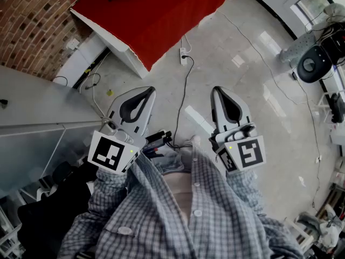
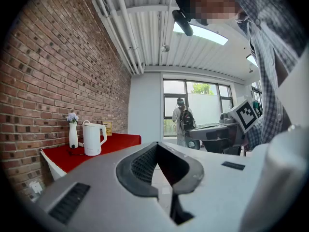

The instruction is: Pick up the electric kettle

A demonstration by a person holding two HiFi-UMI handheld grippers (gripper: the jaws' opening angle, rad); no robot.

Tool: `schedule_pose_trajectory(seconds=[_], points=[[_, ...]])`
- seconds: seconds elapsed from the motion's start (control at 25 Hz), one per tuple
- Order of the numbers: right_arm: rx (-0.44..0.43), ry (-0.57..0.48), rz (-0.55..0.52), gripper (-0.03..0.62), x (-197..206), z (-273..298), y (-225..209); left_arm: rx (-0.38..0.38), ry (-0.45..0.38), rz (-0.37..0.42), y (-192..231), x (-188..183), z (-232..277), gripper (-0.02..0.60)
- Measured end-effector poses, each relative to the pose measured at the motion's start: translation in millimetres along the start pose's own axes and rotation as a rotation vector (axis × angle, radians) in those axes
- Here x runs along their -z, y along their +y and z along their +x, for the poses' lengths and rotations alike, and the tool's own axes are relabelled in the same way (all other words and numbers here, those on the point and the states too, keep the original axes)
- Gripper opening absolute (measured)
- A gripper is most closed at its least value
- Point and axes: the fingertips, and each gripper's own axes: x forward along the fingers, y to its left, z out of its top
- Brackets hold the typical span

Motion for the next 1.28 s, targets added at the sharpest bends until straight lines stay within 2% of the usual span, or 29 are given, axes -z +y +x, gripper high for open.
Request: schedule_pose_trajectory(seconds=[0.48, 0.84, 1.28], points=[[0.027, -0.002, -0.004, 0.006, -2.4, 2.6, 1.6, 0.026, -0.001, 0.005, 4.8, 0.3, 1.9, 0.0], [0.051, -0.036, 0.041, 0.006, -9.4, 4.6, 8.9, 0.06, -0.016, 0.003, 16.2, 0.3, -1.3, 0.0], [0.117, -0.033, -0.006, 0.006, -4.6, 11.0, 36.3, 0.124, -0.037, 0.029, 36.5, 3.8, -14.9, 0.0]])
